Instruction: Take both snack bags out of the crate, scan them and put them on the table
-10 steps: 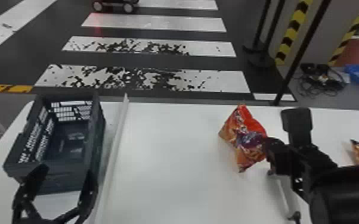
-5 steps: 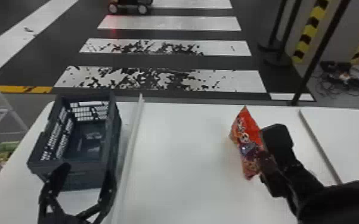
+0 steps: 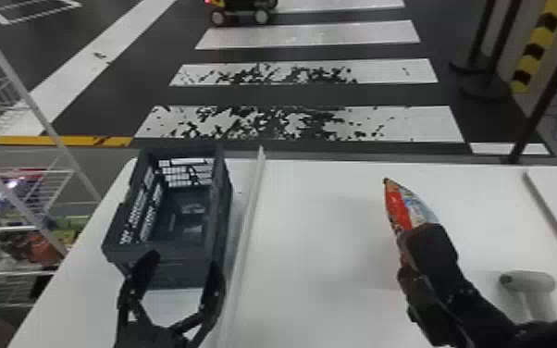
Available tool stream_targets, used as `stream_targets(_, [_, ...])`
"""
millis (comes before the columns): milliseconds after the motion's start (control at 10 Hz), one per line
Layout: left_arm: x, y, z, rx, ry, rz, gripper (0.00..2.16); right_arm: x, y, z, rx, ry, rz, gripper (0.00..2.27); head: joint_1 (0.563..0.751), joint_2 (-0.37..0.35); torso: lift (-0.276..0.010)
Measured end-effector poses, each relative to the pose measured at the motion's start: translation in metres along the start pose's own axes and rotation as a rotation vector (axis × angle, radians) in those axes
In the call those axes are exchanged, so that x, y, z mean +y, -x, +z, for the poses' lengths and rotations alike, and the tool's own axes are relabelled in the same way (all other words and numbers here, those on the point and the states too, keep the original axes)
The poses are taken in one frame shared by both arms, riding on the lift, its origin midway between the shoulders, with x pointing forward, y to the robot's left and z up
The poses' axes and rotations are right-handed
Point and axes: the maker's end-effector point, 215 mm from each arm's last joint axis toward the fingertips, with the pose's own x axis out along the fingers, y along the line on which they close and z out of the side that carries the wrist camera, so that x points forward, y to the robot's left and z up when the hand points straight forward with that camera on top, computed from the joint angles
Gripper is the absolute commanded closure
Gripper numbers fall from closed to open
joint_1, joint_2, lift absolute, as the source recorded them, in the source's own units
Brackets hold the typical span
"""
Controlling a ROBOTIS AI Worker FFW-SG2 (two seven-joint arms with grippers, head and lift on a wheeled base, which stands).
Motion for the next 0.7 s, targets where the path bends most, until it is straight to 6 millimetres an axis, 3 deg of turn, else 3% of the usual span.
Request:
stream_targets(100, [0.000,0.000,0.000,0.000,0.000,0.001,0.15,0.024,0.002,0.002,-0.007,-0.018,0.086,0.28,0.695,0.213,-0.094])
stream_targets(200, [0.000,0.000,0.000,-0.001,0.001,0.001,0.15,0.041,0.004,0.005,-0.016,-0.042,0.151,0.00,0.695,0.248,-0.094])
stream_targets(500, [0.000,0.000,0.004,-0.014,0.001,0.001,0.15,0.079,0.016,0.019,-0.044,-0.162,0.348,0.05,0.695,0.297,-0.094])
stream_targets(700, [0.000,0.002,0.006,-0.019,0.001,0.003,0.15,0.091,0.028,0.032,-0.072,-0.247,0.459,0.06,0.695,0.336,-0.094])
